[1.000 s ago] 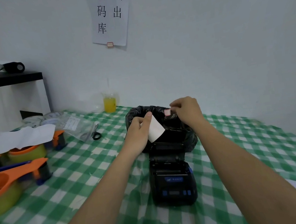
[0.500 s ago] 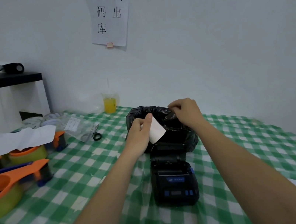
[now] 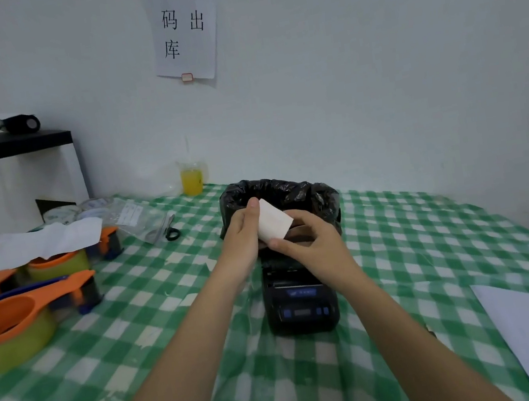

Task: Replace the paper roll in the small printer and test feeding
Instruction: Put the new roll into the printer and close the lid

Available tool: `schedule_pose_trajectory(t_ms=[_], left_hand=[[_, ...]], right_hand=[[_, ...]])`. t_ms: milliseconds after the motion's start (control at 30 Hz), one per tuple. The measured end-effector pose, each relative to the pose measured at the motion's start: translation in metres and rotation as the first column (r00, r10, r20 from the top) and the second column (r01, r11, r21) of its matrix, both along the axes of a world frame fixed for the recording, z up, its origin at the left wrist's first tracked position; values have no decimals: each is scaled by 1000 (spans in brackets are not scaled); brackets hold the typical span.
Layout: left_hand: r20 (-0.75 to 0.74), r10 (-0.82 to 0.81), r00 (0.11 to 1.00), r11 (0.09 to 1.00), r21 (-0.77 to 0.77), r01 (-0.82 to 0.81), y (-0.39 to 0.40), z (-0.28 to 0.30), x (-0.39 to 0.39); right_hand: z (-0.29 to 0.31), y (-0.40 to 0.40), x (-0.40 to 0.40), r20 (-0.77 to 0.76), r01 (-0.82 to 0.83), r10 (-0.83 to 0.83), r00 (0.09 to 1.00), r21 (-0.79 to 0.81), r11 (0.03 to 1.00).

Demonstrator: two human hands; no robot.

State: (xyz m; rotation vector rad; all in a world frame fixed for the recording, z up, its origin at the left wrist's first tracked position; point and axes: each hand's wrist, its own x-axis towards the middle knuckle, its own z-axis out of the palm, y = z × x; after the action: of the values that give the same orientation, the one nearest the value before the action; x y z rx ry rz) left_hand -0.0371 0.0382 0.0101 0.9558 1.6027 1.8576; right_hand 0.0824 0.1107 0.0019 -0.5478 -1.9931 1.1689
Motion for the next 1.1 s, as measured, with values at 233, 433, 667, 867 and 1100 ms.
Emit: schedule_pose_trajectory(t_ms=[233,433,667,867,1100], left_hand=[[-24,-151,988,989,2,151,-23,-7,18],[-90,-257,962,963,-108,247,-38,-8,18],[-108,-259,960,964,-84,251,-35,-17,21],[-293,-241,925,957,-230,177,-22,-25,14],[-621,77,780,960,-166,-227,1,-34,-6]], right_hand=[[-5,-8,30,-40,-10,10,999,0,1000],[-5,-11,57,-5,-63,64,998,75,995],[-3,-4,59,91,-55,63,994,-95,994],[-10,14,43,317,-5,-44,947,153,988],[-23,25,28,423,21,-132,896,257,966]])
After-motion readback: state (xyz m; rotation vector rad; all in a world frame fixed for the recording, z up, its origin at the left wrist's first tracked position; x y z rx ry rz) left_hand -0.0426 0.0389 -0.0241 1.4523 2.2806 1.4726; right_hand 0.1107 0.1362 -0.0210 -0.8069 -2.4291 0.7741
